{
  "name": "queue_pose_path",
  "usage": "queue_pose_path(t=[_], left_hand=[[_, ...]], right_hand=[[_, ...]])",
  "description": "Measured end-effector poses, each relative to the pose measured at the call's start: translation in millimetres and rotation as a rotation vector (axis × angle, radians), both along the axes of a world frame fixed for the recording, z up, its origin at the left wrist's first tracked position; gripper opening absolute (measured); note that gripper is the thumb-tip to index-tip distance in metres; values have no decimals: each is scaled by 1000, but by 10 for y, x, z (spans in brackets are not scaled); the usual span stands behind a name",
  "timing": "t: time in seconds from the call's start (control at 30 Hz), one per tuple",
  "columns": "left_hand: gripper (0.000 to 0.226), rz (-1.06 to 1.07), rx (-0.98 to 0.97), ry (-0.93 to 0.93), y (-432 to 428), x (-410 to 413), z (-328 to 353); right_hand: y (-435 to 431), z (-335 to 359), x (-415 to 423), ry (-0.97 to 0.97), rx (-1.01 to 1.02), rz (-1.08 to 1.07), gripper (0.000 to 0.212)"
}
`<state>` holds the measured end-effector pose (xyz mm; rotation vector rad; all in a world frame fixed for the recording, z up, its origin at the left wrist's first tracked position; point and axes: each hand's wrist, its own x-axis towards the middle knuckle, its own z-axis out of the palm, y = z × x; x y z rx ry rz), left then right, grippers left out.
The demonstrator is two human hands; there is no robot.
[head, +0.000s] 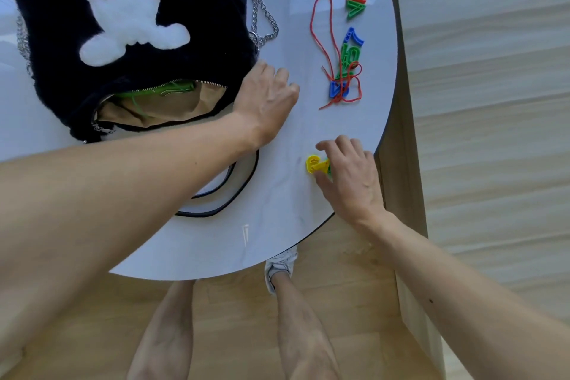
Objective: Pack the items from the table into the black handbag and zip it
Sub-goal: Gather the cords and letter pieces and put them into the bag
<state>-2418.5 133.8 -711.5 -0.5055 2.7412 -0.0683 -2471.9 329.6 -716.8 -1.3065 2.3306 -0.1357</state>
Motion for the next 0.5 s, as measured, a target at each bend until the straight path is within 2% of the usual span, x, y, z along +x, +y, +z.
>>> queue_pose_path(t=[0.1,0.27,0.5], left_hand=[[30,0,4,-14,22,-28,-38],[38,42,99,-33,14,-36,-62],[43,-39,161,-79,21,-29,-8]], right_hand=[[28,-1,5,42,11,24,41],[50,-6,55,-2,83,-2,59],[-1,-45,101,-43,60,88,38]])
